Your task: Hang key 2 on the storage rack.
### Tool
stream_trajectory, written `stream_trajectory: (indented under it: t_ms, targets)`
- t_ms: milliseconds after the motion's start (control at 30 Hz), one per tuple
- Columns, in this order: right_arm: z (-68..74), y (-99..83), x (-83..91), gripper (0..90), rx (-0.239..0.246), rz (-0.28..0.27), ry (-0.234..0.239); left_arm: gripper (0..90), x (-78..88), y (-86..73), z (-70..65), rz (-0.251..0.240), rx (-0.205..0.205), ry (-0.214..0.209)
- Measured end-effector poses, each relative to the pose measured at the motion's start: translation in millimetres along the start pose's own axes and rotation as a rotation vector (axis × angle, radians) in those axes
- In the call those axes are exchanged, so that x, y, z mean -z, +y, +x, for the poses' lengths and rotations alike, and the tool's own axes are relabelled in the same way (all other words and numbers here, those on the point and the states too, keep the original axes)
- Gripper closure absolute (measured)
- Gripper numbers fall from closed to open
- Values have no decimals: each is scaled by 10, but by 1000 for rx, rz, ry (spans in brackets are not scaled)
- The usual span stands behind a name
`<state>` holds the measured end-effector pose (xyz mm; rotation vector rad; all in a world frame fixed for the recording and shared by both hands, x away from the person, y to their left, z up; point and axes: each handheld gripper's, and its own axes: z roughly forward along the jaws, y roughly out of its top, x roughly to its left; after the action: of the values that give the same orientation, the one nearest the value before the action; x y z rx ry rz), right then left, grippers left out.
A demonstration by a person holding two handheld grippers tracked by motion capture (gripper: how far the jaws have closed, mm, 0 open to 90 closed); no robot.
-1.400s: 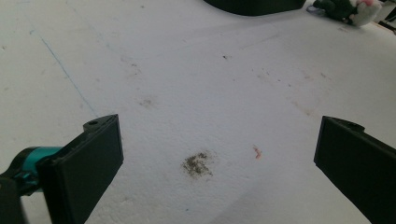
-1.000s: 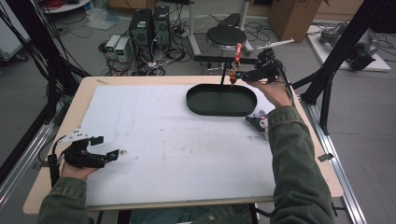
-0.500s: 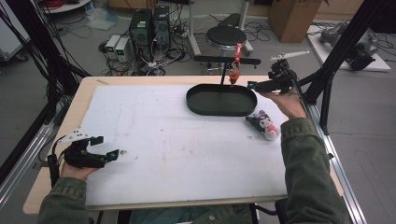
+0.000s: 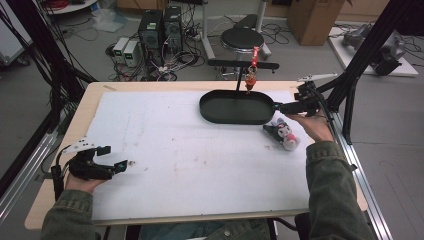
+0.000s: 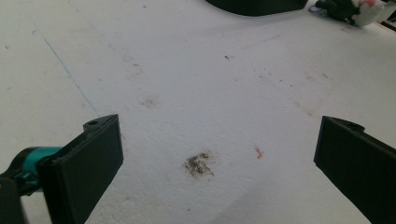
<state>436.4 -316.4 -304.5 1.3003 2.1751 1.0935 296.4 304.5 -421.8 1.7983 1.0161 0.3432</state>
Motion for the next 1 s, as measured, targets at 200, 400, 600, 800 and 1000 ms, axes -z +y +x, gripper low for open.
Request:
stream_trajectory:
  t_ms: [200,400,600,800,1000]
  targets:
    - [-55,-176,-53,5,-8,27,-5,17,4,2,3,-2,3,-2]
    - [-111,-347,-106,5,-18,54,-23,17,-1,2,3,5,-6,-1]
    - [-167,-506,-154,6,-34,81,-32,17,-3,0,1,7,-6,2]
    - [-199,-643,-213,5,-39,131,-52,17,-7,-2,-4,15,-11,3]
    - [-234,-784,-315,5,-45,205,-56,17,-2,-2,-6,14,-10,4]
